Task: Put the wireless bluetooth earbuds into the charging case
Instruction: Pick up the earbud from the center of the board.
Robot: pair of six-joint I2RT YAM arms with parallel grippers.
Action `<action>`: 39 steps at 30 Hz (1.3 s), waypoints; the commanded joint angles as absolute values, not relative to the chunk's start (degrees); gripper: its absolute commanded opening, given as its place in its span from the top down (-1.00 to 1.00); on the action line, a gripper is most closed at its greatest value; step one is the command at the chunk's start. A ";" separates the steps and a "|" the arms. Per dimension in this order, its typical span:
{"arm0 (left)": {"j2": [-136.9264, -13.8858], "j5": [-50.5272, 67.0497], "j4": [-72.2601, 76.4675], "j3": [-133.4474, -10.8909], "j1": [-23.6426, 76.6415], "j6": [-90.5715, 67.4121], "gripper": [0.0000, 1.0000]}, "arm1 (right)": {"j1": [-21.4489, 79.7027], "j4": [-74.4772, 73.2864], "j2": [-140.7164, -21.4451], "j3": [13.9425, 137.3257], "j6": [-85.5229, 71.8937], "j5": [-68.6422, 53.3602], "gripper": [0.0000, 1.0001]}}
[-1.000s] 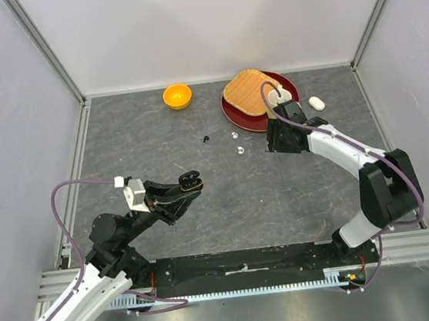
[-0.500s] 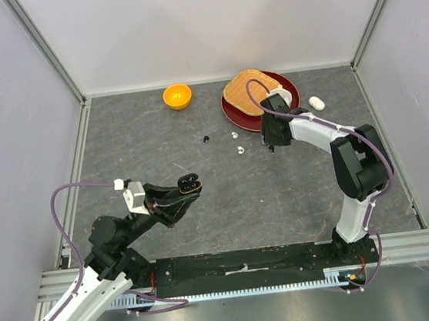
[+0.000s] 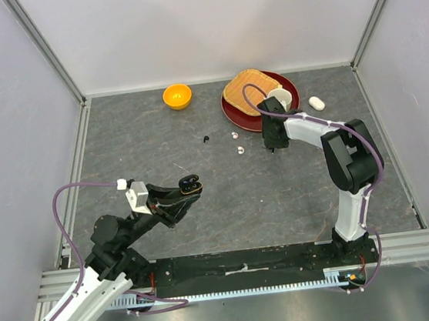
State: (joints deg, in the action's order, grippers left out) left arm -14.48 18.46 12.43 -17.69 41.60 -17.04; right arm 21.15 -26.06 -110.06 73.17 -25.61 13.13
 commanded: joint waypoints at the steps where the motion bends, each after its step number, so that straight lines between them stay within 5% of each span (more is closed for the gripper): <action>1: -14.33 18.02 13.01 -18.11 41.66 -14.77 0.95 | 21.09 -24.26 -110.83 75.41 -25.05 15.03 0.06; 39: -13.27 17.05 10.63 -17.84 41.66 -14.06 0.96 | 21.09 -24.26 -112.76 75.32 -24.26 14.06 0.36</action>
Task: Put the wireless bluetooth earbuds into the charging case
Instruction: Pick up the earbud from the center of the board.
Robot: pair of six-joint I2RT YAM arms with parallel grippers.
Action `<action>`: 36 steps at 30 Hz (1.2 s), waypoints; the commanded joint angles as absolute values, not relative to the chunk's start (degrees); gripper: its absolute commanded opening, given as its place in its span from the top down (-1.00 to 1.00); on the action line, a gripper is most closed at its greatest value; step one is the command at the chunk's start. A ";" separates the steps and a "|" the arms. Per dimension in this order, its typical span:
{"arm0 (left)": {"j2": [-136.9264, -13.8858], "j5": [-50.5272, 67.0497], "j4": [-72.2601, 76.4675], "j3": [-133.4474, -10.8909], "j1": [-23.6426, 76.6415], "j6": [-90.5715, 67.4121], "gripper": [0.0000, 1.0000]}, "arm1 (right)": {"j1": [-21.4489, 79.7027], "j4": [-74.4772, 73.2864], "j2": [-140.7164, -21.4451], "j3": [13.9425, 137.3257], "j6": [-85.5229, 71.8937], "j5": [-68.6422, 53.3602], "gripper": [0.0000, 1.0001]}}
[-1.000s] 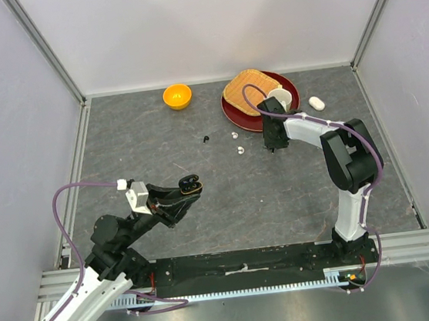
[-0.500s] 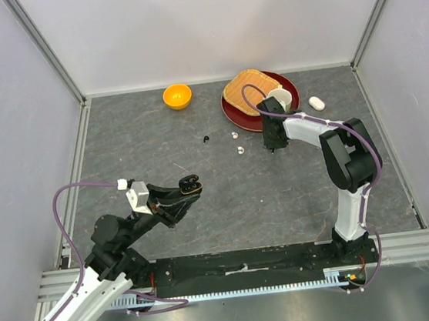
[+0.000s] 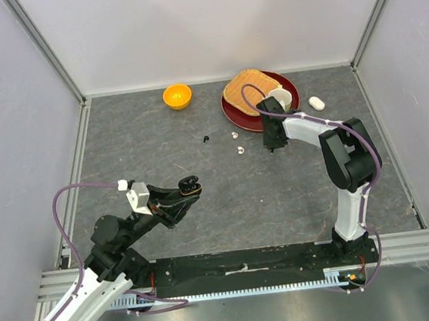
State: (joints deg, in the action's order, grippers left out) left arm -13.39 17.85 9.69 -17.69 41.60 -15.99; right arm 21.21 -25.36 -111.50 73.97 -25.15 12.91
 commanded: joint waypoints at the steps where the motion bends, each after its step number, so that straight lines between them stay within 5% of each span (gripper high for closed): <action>1: -13.18 17.05 10.63 -17.75 41.66 -14.15 0.95 | 21.09 -24.26 -112.68 75.41 -24.08 13.98 0.36; 16: -13.62 17.05 10.28 -17.75 41.66 -13.97 0.95 | 21.09 -24.35 -113.12 75.59 -24.00 14.85 0.26; 36: -14.94 16.96 10.72 -17.84 41.66 -14.59 0.95 | 21.18 -23.30 -108.21 74.45 -23.03 14.50 0.61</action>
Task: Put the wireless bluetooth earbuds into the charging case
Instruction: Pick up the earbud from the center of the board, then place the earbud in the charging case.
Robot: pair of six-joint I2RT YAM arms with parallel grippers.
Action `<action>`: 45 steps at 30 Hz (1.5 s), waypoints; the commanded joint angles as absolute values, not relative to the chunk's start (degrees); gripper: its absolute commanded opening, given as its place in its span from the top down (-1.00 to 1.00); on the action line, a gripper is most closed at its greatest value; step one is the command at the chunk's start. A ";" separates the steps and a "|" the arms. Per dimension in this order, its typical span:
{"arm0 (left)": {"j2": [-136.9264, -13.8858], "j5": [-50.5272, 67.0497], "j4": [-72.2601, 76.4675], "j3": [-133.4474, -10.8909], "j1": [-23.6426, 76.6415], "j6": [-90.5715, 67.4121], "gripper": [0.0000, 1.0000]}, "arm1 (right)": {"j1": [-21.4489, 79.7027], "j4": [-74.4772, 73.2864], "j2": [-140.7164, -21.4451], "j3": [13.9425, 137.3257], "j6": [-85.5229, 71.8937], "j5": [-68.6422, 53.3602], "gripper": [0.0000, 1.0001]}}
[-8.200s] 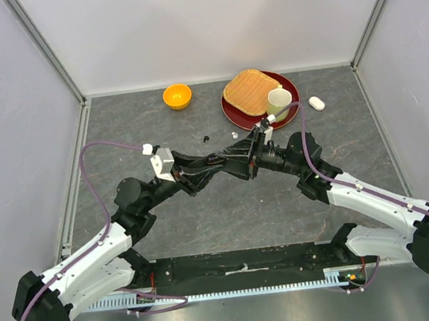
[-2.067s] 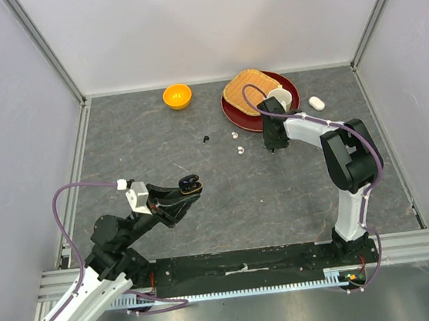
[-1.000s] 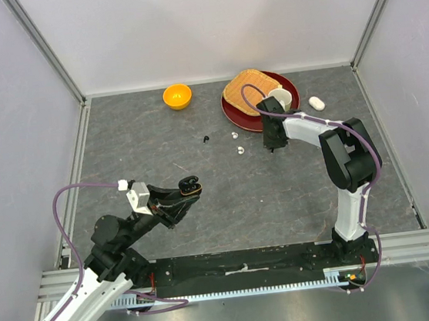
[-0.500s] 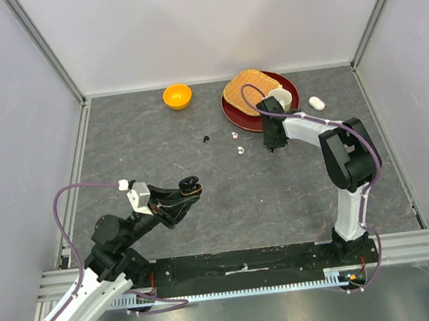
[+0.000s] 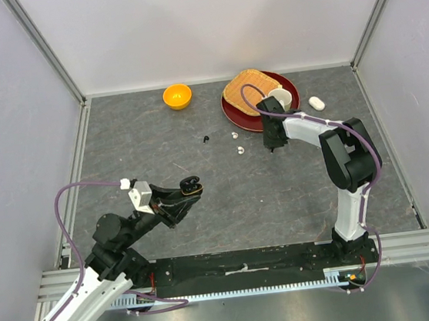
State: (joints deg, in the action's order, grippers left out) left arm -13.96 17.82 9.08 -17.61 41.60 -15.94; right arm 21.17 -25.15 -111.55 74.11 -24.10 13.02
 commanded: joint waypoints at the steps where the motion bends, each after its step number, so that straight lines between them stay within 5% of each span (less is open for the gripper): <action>1: -15.38 16.96 11.33 -17.84 41.66 -14.85 0.96 | 21.09 -23.03 -107.24 74.01 -23.03 14.41 0.63; 26: -28.30 20.65 26.01 -18.72 41.66 -20.65 0.96 | 36.56 -6.07 -56.09 52.13 -32.25 15.21 0.76; 45: -33.49 22.85 30.32 -20.13 41.75 -20.21 0.96 | 51.06 2.19 -52.55 51.77 -32.61 14.59 0.80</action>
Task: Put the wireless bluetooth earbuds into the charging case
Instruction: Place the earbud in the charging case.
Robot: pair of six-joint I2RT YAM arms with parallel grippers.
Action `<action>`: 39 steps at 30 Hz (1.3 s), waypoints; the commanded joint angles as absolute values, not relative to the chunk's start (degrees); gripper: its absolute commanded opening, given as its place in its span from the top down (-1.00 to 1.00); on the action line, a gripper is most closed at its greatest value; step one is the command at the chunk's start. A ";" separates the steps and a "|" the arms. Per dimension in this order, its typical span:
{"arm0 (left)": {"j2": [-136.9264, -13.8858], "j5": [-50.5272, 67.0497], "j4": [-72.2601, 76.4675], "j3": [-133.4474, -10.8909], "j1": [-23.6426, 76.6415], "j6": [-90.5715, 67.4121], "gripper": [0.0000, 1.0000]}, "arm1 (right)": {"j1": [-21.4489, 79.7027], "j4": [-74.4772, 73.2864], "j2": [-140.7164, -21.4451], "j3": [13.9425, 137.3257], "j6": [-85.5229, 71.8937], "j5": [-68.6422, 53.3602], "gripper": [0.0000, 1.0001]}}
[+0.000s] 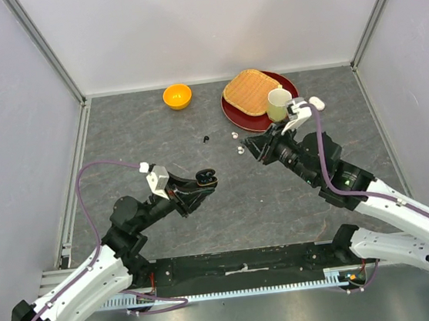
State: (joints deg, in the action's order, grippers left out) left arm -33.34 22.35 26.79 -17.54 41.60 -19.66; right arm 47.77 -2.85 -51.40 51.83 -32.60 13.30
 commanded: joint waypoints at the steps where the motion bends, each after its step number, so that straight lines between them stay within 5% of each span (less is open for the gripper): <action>1: -33.49 22.85 30.41 -20.13 41.75 -20.21 0.96 | 51.93 2.63 -52.73 51.94 -32.52 15.46 0.80; 16: -35.25 22.50 30.76 -21.18 41.66 -19.69 0.96 | 65.65 6.33 -58.18 53.35 -27.69 24.26 0.81; 39: -35.33 20.30 32.52 -21.27 41.66 -20.48 0.96 | 68.82 7.65 -62.31 52.56 -24.43 23.38 0.81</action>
